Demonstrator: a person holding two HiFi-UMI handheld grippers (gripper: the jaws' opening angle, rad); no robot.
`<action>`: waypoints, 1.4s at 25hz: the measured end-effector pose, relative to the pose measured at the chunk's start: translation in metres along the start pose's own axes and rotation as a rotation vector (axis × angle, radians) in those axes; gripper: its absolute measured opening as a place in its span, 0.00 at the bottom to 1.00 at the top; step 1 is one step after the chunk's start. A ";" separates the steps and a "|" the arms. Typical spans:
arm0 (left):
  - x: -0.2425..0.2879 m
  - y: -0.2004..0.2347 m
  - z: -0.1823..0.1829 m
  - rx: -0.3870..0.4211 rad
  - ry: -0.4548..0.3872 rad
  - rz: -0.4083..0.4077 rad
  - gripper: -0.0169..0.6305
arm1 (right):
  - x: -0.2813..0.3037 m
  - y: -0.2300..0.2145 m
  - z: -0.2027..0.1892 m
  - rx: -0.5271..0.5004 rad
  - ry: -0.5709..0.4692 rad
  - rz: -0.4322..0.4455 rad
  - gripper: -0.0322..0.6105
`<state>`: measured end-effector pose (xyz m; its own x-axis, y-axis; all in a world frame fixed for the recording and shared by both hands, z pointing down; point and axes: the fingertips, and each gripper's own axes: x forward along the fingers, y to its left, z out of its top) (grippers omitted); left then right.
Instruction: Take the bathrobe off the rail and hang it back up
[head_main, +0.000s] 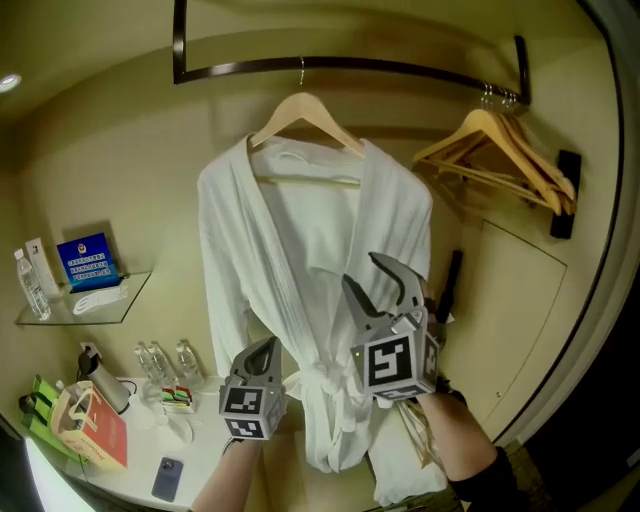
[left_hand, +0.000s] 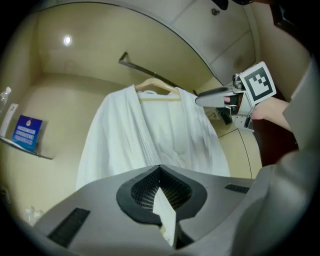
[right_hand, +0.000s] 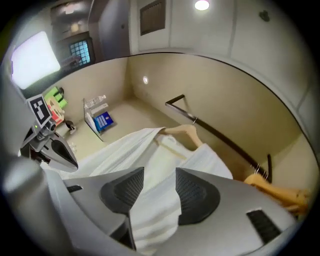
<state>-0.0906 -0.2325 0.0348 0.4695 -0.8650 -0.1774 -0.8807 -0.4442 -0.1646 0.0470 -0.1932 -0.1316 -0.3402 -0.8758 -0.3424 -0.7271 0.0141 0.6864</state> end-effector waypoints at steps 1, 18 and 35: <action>0.008 0.003 0.015 -0.001 -0.022 -0.011 0.03 | 0.011 -0.011 0.011 -0.038 -0.008 -0.026 0.42; 0.110 0.030 0.193 0.049 -0.271 -0.130 0.03 | 0.159 -0.117 0.097 -0.336 0.109 -0.202 0.51; 0.121 0.051 0.209 0.027 -0.314 -0.180 0.03 | 0.219 -0.137 0.113 -0.452 0.169 -0.295 0.39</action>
<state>-0.0653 -0.3113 -0.1975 0.6170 -0.6581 -0.4316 -0.7823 -0.5727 -0.2451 0.0049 -0.3323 -0.3725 -0.0341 -0.8771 -0.4792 -0.4364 -0.4183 0.7966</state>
